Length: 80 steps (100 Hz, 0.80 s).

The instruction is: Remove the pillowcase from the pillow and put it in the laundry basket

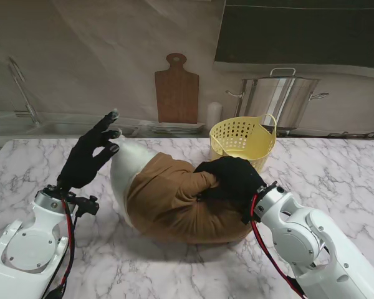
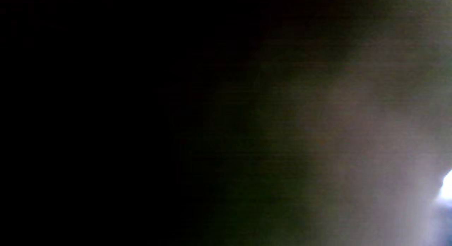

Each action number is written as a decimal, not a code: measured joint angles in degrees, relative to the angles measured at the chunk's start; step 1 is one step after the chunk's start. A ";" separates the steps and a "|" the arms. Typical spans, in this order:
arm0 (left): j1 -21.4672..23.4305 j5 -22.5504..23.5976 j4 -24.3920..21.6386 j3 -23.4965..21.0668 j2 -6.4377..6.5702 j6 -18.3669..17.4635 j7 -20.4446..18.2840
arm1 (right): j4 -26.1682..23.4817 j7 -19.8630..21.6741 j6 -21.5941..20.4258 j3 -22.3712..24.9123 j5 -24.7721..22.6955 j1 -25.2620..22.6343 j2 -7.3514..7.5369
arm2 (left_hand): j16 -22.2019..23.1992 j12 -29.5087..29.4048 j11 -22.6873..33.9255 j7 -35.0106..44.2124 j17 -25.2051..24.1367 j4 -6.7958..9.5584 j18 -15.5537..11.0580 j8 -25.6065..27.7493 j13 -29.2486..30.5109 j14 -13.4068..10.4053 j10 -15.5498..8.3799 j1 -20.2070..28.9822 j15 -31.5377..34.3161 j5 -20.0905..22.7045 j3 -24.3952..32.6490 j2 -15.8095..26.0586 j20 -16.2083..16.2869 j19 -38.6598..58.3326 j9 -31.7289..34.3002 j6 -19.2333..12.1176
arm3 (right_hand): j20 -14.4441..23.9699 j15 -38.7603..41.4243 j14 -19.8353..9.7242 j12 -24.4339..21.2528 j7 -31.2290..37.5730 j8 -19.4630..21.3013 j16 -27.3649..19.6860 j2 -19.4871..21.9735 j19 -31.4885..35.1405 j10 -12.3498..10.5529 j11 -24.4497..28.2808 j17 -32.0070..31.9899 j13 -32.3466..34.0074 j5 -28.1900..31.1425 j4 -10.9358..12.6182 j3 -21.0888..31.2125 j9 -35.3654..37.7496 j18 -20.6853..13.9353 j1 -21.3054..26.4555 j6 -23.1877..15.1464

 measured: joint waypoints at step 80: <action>-0.95 -0.05 2.53 1.12 3.04 2.70 -11.43 | 0.06 -1.59 -0.34 0.17 -0.77 -0.76 -0.16 | 1.17 0.07 0.57 -1.57 4.33 1.58 -4.18 -1.48 6.39 -4.02 1.34 6.59 0.01 -1.22 0.90 -10.00 1.12 -0.01 2.76 -0.16 | -0.02 -0.20 -0.01 0.00 0.00 0.00 0.01 0.09 0.01 0.00 0.00 -1.38 0.36 -0.02 -0.01 0.05 0.00 0.00 0.00 0.00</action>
